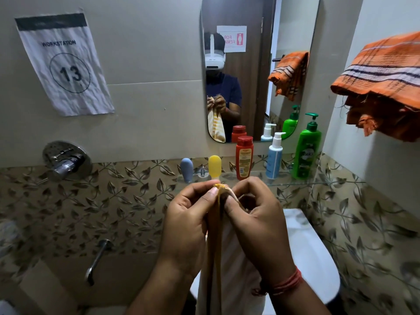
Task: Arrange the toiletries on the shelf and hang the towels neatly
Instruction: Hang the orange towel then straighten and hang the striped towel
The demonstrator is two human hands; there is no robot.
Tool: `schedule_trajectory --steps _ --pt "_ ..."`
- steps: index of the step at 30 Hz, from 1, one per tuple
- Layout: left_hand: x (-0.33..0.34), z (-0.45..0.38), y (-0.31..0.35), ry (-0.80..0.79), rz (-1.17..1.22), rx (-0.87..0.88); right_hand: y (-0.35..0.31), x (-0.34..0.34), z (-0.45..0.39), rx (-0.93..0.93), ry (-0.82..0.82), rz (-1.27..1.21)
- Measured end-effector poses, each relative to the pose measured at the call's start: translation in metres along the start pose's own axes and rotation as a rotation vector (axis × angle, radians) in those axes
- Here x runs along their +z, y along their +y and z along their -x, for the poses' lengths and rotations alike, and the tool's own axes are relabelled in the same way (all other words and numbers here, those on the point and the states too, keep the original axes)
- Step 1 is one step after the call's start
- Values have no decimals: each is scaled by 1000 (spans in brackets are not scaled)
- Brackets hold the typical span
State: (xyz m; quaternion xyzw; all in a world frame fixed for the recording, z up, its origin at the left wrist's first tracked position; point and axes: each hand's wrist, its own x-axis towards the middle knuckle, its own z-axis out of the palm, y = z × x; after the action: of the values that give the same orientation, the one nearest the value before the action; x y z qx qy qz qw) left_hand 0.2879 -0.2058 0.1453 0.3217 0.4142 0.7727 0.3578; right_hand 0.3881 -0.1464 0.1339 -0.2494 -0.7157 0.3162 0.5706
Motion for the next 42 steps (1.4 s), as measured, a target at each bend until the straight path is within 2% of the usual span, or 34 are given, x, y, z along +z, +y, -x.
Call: schedule_trajectory --steps 4,11,22,27,30,33,35,42 --pt "4 5 -7 -70 -37 53 1 -2 -2 42 43 15" --pt "4 1 -8 8 -59 6 -1 -3 -3 -51 -41 156" --pt "5 2 -12 -45 -331 117 0 -15 -10 -114 -187 296" --pt "5 0 -16 -9 -344 151 1 -14 -8 -117 -213 348" --pt "4 -3 -18 40 -280 139 4 -17 -13 -50 -261 257" --pt "0 -6 -15 51 -324 177 8 -33 -22 27 -465 94" --pt "-2 -8 -10 33 -382 220 9 -40 -24 13 -579 34" --pt "-2 -13 6 -23 -447 320 20 -41 -17 18 -719 -175"
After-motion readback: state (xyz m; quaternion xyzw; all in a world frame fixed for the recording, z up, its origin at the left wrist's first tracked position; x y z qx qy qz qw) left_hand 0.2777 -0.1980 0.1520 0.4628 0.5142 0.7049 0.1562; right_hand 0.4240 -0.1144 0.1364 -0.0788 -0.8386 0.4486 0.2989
